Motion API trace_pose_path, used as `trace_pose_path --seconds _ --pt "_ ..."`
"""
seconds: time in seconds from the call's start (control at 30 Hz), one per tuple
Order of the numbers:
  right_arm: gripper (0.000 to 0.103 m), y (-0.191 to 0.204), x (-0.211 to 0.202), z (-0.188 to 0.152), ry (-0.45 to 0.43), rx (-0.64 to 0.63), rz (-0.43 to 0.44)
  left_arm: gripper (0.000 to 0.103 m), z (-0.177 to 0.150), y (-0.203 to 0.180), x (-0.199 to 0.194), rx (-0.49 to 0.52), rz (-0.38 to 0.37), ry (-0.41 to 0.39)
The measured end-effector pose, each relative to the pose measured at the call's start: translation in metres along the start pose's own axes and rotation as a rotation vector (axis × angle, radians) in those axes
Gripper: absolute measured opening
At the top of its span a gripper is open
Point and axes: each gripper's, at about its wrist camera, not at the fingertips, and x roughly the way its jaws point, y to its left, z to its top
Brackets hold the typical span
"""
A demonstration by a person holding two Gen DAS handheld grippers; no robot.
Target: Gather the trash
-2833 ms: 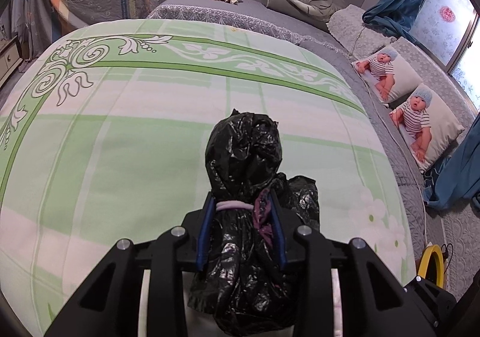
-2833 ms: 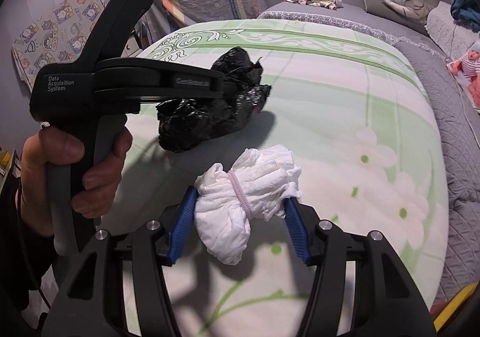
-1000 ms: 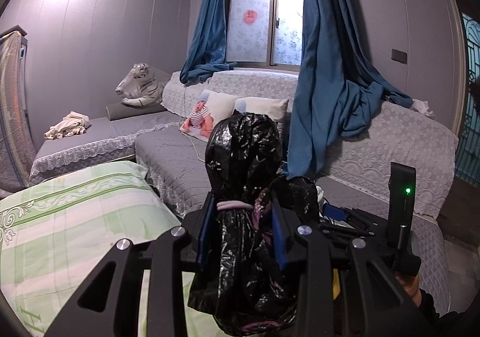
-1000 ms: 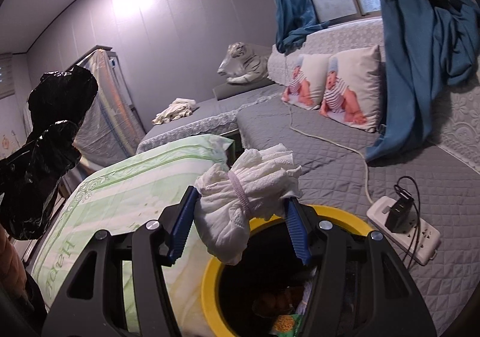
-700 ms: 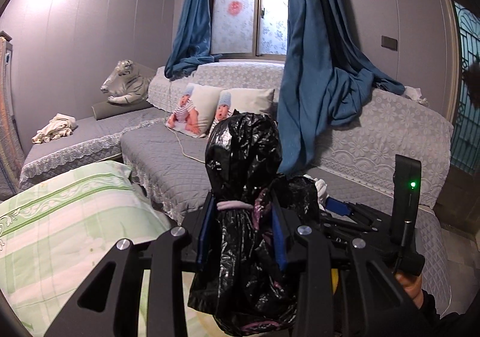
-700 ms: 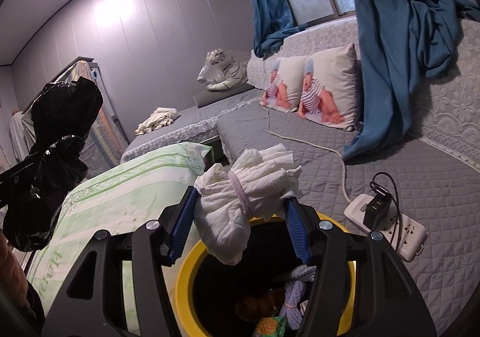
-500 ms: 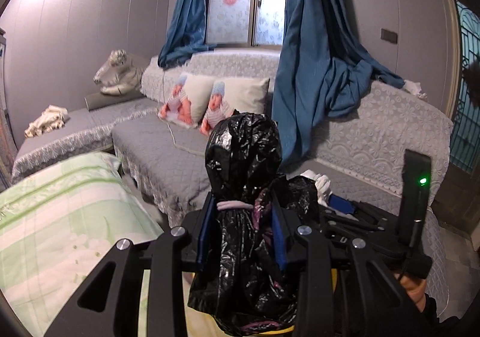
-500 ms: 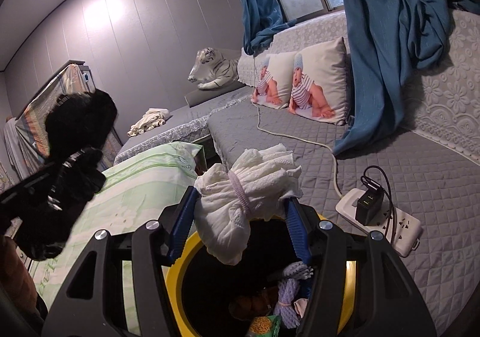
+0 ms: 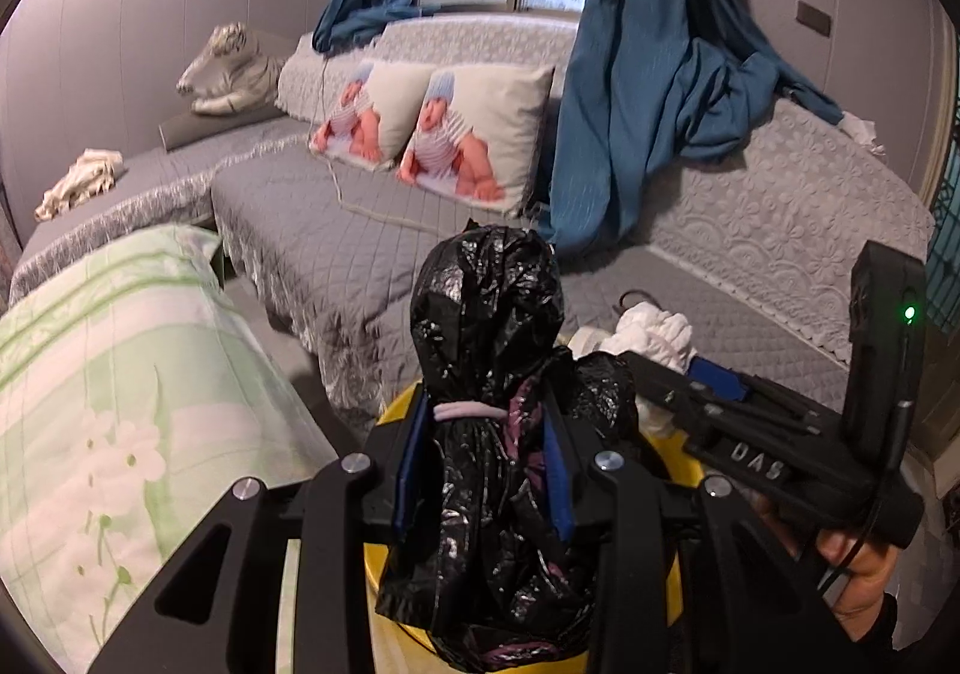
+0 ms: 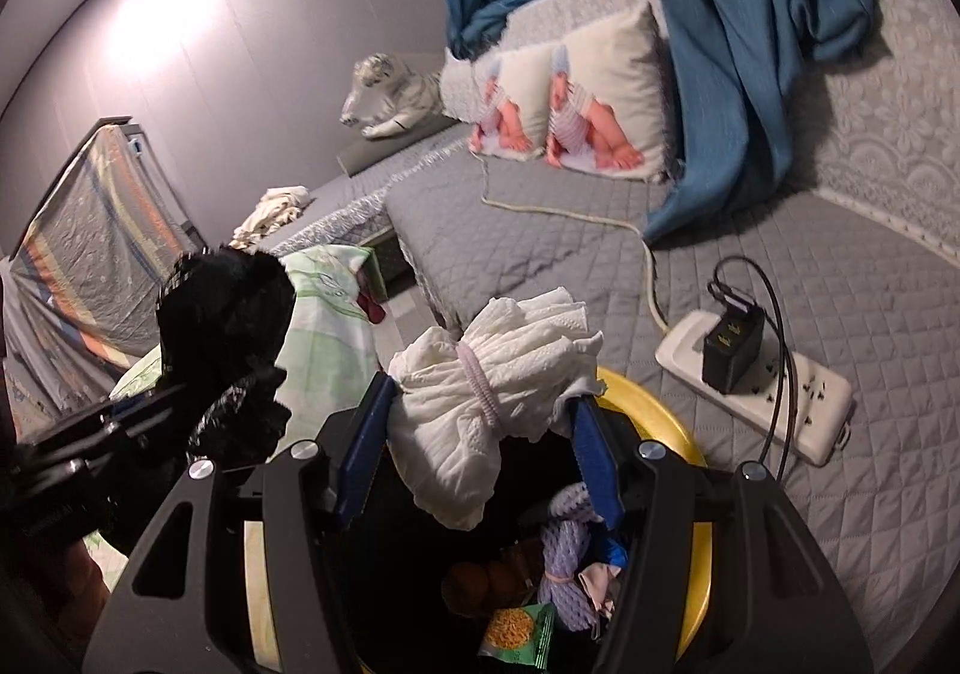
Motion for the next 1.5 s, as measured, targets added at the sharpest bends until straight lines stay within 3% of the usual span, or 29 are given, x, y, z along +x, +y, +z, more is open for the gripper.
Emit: trace_pose_path --seconds 0.33,0.57,0.7,0.83,1.2,1.5 --pt "0.055 -0.017 0.018 -0.009 0.073 0.068 0.012 0.031 -0.014 0.014 0.043 -0.044 -0.002 0.119" --pt "0.055 -0.017 0.016 -0.007 0.069 0.076 0.005 0.032 -0.018 0.019 0.05 -0.066 -0.008 0.128" --pt "0.062 -0.017 0.013 -0.006 0.065 0.076 -0.013 0.034 -0.017 0.022 0.049 -0.08 0.006 0.134" --pt "0.064 -0.02 0.01 -0.006 0.057 0.099 -0.037 0.053 -0.016 0.028 0.043 -0.109 0.01 0.121" --pt "0.066 -0.015 -0.001 0.002 0.038 0.107 -0.051 0.056 -0.012 0.047 0.027 -0.166 -0.002 0.088" --pt "0.067 0.005 -0.014 0.01 0.011 0.077 -0.063 0.056 -0.012 0.083 -0.016 -0.223 0.044 -0.003"
